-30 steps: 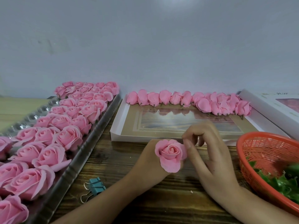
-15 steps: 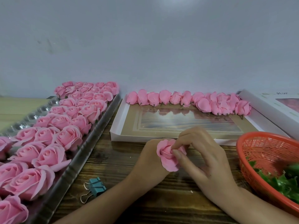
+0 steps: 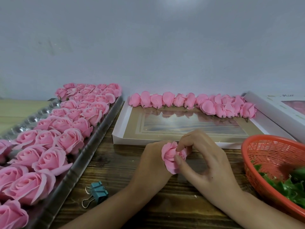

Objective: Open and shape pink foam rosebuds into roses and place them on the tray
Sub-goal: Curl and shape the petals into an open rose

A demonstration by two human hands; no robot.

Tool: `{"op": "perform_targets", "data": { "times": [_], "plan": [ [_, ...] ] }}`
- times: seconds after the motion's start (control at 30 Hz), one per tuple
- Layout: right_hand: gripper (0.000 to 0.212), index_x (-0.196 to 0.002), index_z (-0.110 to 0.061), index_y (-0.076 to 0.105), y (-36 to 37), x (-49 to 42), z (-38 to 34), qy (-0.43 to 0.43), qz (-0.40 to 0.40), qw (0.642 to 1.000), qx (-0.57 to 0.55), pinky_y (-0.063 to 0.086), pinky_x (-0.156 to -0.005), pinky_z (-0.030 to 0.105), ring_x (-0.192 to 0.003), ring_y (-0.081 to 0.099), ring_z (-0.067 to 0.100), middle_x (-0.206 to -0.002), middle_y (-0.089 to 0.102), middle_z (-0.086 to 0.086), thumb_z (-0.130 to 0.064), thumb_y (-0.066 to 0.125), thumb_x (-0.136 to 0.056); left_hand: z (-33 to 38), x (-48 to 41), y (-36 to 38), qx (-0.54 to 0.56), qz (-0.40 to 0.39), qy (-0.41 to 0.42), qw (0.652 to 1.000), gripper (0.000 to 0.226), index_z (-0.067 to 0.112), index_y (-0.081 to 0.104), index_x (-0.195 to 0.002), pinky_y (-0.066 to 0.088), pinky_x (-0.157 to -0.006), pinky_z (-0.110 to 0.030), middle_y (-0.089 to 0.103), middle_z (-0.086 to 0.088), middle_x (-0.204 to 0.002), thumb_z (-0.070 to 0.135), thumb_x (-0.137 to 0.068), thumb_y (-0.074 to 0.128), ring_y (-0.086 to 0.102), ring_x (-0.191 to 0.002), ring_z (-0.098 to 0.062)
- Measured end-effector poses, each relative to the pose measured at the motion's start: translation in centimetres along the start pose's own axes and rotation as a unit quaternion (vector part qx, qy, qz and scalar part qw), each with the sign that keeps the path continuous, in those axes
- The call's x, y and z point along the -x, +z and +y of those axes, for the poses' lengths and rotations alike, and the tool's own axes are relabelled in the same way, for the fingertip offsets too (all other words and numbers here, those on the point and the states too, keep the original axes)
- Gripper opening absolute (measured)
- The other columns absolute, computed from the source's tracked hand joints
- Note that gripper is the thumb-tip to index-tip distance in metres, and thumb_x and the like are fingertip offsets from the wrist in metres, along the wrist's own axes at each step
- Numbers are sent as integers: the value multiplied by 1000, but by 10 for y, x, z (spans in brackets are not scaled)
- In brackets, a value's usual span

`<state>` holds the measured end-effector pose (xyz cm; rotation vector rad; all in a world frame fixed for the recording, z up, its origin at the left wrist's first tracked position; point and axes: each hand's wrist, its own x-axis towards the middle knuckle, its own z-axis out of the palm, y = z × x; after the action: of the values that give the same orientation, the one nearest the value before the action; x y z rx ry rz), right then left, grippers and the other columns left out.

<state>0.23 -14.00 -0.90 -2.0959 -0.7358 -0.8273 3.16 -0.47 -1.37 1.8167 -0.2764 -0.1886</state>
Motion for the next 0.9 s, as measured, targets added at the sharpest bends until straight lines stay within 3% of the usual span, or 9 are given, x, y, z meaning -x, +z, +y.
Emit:
{"op": "perform_targets", "data": {
  "times": [0.13,0.23,0.27,0.37,0.57,0.67,0.73,0.8,0.9],
  "plan": [
    [4,-89,-24,59,0,0,-1,-7,-1,1000,1,43,-72,29,-84,53,8,-87,53,-13,-21,62,-89,-4,0,-4,8,26,14,1000,18,-32,52,-97,44,-78,-12,52,-8,-70,-21,-85,44,53,-68,-13],
    [4,-91,-20,63,0,1,0,-6,0,1000,-6,42,-72,24,-84,54,8,-88,55,-11,-17,64,-89,0,3,-5,-24,-12,57,998,39,12,72,-66,41,-61,-2,50,11,-58,-17,-84,52,58,-62,4],
    [7,-92,-20,65,0,1,0,-6,0,1000,-7,43,-72,23,-84,54,8,-88,56,-11,-14,67,-89,-1,3,-6,-27,6,69,997,44,21,68,-67,40,-60,0,47,13,-59,-18,-82,53,56,-61,13],
    [15,-95,-18,68,0,1,1,-9,5,1000,-6,44,-74,21,-85,56,8,-90,58,-8,-8,71,-85,5,4,-5,-17,-13,60,998,24,-1,63,-95,40,-61,-2,42,7,-67,-17,-84,50,57,-63,9],
    [12,-100,-19,70,1,1,0,-25,7,1000,16,43,-80,16,-90,55,4,-97,56,-6,-20,62,-91,8,13,-5,-129,90,150,976,67,44,31,-80,28,-71,11,34,28,-82,-15,-72,62,28,-75,44],
    [14,-101,-18,70,0,1,0,-58,-5,995,82,40,-83,21,-92,53,4,-102,52,-9,-21,59,-93,1,3,-3,-91,61,83,991,72,52,43,-68,38,-64,1,47,31,-59,-19,-78,55,44,-64,33],
    [15,-105,-21,68,-1,-1,1,-88,-15,987,131,36,-86,21,-94,52,7,-105,52,-8,-20,58,-94,-5,-6,-4,-107,11,14,994,53,12,61,-47,38,-61,-7,45,17,-35,-20,-86,44,56,-53,8],
    [16,-107,-21,68,-1,-2,1,-106,-25,982,151,34,-88,20,-95,52,10,-106,53,-6,-19,57,-96,-13,-17,-1,-131,23,-19,991,25,-19,59,-65,36,-64,-12,43,13,-41,-22,-84,44,52,-52,-13],
    [18,-107,-24,67,-2,0,1,-85,-42,987,129,35,-89,20,-97,52,7,-108,52,-9,-22,51,-100,-10,-17,3,-175,12,3,984,40,12,54,-68,34,-66,-6,35,5,-59,-18,-88,38,43,-56,-11]
  ]
}}
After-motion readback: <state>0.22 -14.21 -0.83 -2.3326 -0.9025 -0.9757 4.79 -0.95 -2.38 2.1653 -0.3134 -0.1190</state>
